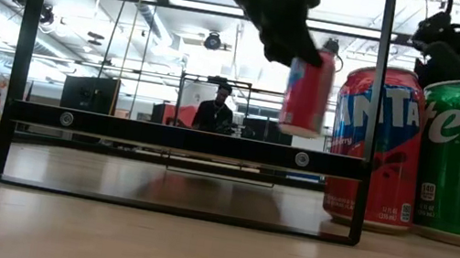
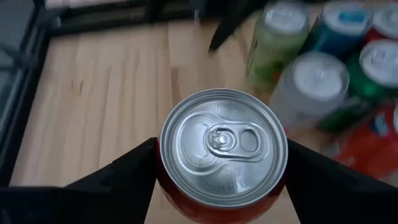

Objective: Place canned beverage on shelf
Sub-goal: Put the top red soda can on the shelf

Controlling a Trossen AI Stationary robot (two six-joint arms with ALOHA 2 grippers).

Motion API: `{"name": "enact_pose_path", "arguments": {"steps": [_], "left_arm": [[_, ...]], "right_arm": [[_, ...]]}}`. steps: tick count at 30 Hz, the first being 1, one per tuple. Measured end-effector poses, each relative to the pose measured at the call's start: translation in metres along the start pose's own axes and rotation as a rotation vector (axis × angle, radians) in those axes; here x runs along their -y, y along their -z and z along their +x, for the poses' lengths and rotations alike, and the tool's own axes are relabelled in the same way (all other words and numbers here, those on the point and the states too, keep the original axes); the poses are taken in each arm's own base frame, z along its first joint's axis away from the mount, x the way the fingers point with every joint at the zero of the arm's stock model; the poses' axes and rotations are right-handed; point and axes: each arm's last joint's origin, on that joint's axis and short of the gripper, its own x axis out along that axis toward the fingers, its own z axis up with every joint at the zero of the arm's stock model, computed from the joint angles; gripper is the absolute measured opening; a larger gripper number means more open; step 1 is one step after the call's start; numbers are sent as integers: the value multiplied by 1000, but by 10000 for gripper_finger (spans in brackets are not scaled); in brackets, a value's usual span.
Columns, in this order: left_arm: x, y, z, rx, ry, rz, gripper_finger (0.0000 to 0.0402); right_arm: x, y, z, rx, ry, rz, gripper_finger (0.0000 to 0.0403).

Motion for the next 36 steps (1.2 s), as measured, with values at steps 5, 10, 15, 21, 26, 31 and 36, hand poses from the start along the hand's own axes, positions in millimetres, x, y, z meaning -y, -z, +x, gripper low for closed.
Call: {"name": "enact_pose_path", "arguments": {"steps": [5, 10, 15, 21, 26, 31, 36], "left_arm": [[-2, 0, -17, -28, -1, -15, 298], [-2, 3, -31, -77, 15, -35, 298], [0, 13, -32, -145, 11, -65, 298], [2, 40, -40, -57, -45, -106, 298], [-2, 68, -66, 83, -142, -196, 298], [0, 104, -76, 152, -237, -268, 298], [-3, 132, -77, 202, -283, -351, 298]], "right_arm": [[-5, 0, 0, 24, -28, 1, 354], [-10, 8, 9, 78, -69, -19, 354], [-11, 8, 10, 89, -81, -21, 354], [-11, 9, 10, 84, -94, -20, 354], [-11, 8, 10, 87, -96, -20, 354], [-12, 7, 10, 97, -100, -13, 354], [-12, 6, 10, 105, -103, -19, 354]]}}
